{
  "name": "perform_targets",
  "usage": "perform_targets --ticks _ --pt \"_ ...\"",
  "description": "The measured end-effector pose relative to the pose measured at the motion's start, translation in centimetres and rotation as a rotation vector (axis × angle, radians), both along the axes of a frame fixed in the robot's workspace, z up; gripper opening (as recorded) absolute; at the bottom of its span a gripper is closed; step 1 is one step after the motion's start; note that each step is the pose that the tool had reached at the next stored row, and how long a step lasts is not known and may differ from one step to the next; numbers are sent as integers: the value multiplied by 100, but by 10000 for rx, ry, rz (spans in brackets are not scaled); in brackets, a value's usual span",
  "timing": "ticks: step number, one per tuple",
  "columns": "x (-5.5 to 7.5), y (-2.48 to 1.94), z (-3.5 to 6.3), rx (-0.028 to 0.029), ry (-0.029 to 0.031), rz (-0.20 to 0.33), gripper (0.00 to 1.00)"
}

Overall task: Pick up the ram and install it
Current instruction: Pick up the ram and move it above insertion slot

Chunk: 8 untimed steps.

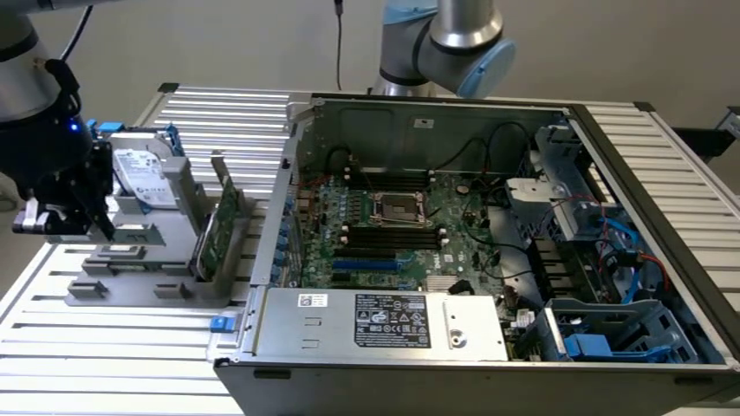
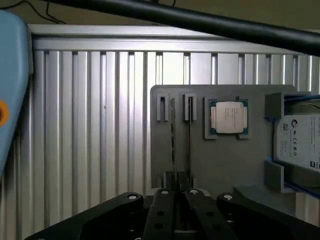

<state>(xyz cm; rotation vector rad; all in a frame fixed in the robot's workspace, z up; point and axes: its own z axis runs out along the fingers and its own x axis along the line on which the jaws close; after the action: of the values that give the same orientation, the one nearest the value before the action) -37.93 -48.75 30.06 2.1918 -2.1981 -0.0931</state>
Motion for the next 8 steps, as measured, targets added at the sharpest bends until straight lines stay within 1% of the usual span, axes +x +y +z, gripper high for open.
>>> perform_targets --ticks 8 --pt "135 113 344 0 0 -1 14"
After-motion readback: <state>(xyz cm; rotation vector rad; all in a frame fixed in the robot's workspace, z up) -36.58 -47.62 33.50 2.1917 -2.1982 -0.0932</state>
